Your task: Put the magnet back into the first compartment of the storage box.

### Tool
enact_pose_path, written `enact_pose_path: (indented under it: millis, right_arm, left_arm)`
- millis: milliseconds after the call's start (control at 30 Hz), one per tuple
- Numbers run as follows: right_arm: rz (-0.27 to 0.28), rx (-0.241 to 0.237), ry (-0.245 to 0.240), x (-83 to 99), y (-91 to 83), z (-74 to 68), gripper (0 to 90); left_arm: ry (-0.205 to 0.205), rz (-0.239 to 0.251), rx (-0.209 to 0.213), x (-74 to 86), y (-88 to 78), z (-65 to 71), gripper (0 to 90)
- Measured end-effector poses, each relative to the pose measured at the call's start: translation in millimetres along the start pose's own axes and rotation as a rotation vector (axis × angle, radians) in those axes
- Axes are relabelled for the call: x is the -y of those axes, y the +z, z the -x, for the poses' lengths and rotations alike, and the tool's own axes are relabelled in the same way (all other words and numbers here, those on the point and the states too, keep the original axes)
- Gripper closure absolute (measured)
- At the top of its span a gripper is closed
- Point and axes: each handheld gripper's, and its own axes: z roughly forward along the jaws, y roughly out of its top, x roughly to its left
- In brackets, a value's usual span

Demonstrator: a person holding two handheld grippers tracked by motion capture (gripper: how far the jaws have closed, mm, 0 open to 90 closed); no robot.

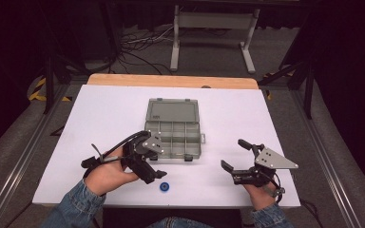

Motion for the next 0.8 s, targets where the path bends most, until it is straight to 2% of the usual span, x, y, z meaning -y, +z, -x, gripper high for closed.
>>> enact_pose_path:
  millis: [233,267,800]
  right_arm:
    - [0.0,0.002,-0.001,-0.2,-0.6,0.3,7.0]
    - [0.0,0.002,-0.001,-0.2,-0.6,0.4,7.0]
    - [0.0,0.0,0.0,0.0,-0.7,0.9,7.1]
  left_arm:
    - [0.002,-0.015,0.043,1.4,12.9,1.6,13.3]
    - [0.004,-0.037,0.054,2.0,19.0,1.6,13.4]
    - [0.015,-0.127,0.118,4.2,52.7,7.7,14.3]
